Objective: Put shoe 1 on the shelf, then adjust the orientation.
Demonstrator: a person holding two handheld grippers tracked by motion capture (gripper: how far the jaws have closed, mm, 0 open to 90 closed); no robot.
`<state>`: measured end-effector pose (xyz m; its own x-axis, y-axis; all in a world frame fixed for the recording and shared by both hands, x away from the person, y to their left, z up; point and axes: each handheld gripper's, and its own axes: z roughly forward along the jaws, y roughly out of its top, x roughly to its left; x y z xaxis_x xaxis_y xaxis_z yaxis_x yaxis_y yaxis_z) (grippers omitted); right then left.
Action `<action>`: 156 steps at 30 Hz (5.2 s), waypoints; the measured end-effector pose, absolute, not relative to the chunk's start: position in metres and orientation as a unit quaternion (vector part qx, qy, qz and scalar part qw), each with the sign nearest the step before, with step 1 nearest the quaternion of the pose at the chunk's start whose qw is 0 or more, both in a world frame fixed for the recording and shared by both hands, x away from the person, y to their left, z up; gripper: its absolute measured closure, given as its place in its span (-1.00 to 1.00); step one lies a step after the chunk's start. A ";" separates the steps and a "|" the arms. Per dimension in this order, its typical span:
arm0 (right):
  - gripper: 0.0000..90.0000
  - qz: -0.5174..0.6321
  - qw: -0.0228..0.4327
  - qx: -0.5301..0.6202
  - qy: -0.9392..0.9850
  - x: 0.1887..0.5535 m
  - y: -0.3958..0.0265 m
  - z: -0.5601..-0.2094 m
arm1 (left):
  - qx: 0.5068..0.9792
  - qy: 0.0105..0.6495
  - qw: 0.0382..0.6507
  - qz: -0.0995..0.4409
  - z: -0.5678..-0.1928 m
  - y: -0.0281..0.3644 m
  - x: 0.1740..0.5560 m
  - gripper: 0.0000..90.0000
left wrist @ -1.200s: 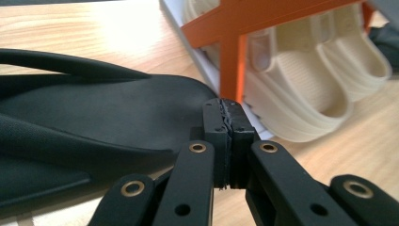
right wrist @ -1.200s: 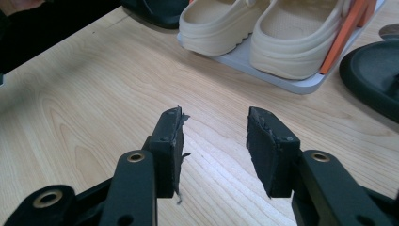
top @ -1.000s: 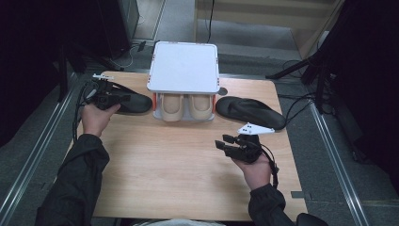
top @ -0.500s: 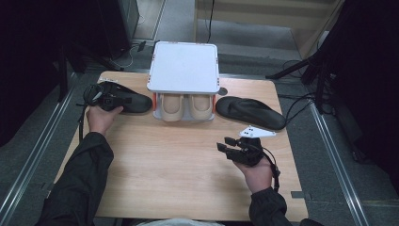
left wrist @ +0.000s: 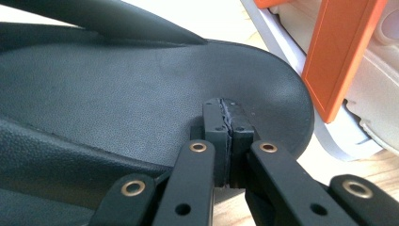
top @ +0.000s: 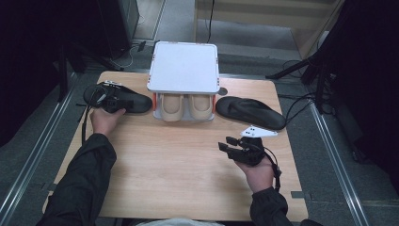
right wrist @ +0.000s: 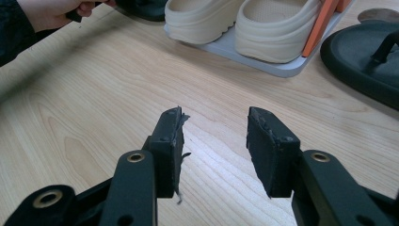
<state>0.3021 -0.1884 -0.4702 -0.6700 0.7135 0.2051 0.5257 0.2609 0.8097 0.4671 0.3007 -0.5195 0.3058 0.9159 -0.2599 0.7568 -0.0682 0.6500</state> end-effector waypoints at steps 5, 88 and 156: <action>0.28 0.465 0.100 0.391 0.788 0.303 -0.186 -0.470 | 0.723 0.579 0.361 0.108 -0.519 0.302 0.462 1.00; 0.30 0.462 0.063 0.366 0.805 0.327 -0.161 -0.476 | 0.688 0.616 0.365 0.121 -0.486 0.389 0.360 0.30; 0.30 0.459 0.083 0.405 0.786 0.314 -0.188 -0.478 | 0.678 0.637 0.360 0.074 -0.502 0.371 0.414 0.57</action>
<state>0.3142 -0.1879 -0.4779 -0.6576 0.7135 0.2418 0.5611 0.2497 0.7892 0.4137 0.3713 -0.5024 0.1782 0.9166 -0.3579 0.8101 0.0698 0.5821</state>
